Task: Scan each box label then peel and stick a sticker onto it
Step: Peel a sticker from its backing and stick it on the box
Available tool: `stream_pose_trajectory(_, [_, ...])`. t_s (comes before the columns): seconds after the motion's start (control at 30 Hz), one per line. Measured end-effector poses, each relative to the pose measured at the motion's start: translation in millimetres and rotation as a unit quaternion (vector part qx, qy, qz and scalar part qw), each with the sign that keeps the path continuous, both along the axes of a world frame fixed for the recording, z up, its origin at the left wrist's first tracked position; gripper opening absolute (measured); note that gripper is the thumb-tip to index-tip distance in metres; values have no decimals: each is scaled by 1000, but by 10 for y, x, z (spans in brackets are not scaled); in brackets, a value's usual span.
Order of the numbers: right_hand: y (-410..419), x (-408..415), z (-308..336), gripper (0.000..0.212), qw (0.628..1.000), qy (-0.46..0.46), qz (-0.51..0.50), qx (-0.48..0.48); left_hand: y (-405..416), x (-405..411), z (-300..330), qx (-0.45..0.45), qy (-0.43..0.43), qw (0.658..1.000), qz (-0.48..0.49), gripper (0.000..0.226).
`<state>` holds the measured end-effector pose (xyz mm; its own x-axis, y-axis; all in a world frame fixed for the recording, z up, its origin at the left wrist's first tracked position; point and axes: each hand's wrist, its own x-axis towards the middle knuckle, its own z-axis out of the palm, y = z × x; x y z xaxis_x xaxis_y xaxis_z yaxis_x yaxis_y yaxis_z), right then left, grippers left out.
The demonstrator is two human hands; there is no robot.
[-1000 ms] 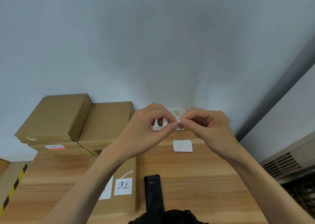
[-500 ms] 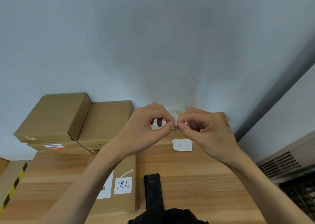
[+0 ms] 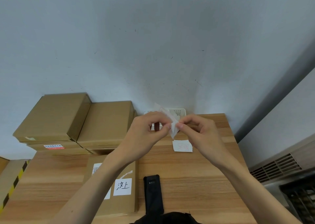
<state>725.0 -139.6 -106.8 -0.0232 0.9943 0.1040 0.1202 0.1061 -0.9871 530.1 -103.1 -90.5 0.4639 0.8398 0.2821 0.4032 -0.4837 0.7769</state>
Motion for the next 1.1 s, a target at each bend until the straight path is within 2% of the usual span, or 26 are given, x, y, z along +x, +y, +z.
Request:
stream_pose_trajectory(0.2, [199, 143, -343, 11, 988, 61, -74, -120, 116, -167, -225, -85, -24, 986, 138, 10])
stream_pose_trajectory(0.37, [434, 285, -703, 12, 978, 27, -115, -174, 258, -330, -452, -118, -6, 973, 199, 13])
stream_pose_trajectory(0.53, [803, 341, -1037, 11, 969, -17, -153, -196, 419, -383, -620, -131, 30, 971, 198, 13])
stream_pose_trajectory(0.77, [1420, 434, -1519, 16, 948, -93, -209, -221, 757, -363, -821, -155, 29, 964, 213, 17])
stream_pose_trajectory(0.9, [1762, 391, -1782, 22, 944, -136, -198, -227, 940, -318, -991, -189, 19, 959, 209, 14])
stream_pose_trajectory(1.1, [2267, 401, -2161, 16, 925, -210, -171, -266, 1148, -261, -1266, -237, 9, 949, 209, 16])
